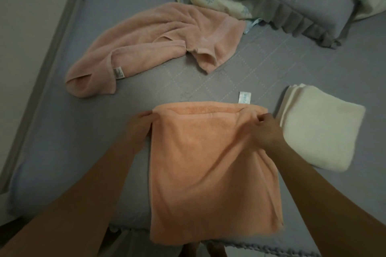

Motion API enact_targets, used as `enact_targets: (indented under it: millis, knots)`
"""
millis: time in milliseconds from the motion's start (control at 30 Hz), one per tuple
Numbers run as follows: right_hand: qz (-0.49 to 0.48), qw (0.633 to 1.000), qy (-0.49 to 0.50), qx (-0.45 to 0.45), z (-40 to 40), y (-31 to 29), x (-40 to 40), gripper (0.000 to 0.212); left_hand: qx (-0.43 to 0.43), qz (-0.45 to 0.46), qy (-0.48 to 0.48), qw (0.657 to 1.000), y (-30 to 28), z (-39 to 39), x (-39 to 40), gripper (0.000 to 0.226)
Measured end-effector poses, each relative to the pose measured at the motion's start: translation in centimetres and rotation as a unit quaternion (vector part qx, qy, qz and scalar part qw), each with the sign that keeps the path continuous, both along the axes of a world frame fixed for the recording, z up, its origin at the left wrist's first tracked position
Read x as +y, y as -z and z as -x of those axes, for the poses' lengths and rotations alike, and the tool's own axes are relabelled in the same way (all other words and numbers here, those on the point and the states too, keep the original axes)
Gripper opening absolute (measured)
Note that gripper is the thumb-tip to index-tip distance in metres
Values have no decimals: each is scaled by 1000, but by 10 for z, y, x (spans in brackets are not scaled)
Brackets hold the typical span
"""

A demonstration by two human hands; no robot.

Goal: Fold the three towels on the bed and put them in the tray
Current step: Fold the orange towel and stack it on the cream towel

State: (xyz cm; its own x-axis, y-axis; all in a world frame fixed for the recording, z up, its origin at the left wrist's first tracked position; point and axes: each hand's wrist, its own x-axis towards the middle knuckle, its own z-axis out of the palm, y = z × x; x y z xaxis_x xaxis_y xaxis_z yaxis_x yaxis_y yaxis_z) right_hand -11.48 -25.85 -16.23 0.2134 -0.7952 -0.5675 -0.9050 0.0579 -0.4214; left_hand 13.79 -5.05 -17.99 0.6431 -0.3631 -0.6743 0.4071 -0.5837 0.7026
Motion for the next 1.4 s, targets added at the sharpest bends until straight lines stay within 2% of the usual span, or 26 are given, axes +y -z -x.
enact_targets:
  millis: [33,100,200,267,333,400,500,567,633,767,833,933,1000,1100,1200,1333,1400]
  knots:
    - [-7,1000,-1,19,-1,0,1,34,-5,0,-16,1000,-2,-3,2,14]
    - [-18,999,-13,28,-1,-2,4,38,-24,0,-63,998,-6,-11,10,14]
    - [-34,998,-40,17,-7,-10,14,27,-55,2,-122,991,-16,-23,32,11]
    - [2,999,-41,-15,-21,-17,17,15,-80,-7,-139,987,-20,-36,44,11]
    - [47,997,-12,-60,-39,-20,14,15,-100,-17,-114,988,-21,-52,48,15]
    - [70,996,-9,-53,-53,-14,6,25,-108,-44,-61,991,-17,-63,42,16]
    - [-8,999,-7,38,-56,3,5,41,-133,-98,16,986,-7,-63,30,23]
    - [-14,999,17,38,-55,9,10,45,-140,-88,36,986,-2,-58,26,18]
    - [13,999,30,13,-56,9,11,42,-169,-101,47,979,-4,-55,23,11]
    - [8,994,86,-69,-60,1,-3,36,-204,-106,36,973,-10,-58,20,16]
    - [6,982,120,-143,-60,-3,-12,24,-238,-93,-4,967,-12,-63,21,19]
    - [68,967,110,-217,-62,-8,-23,8,-286,-69,-36,955,-12,-68,20,21]
    - [95,967,112,-208,-62,1,-29,4,-283,-67,-13,957,-4,-69,19,23]
    - [58,982,104,-144,-61,26,-34,21,-240,-112,36,964,8,-70,12,11]
    - [49,989,98,-100,-63,36,-35,32,-250,-116,31,961,10,-72,5,4]
    - [69,985,100,-124,-69,27,-40,8,-219,-58,24,974,8,-80,8,9]
    - [88,979,99,-158,-72,20,-42,4,-203,-54,35,977,8,-87,11,15]
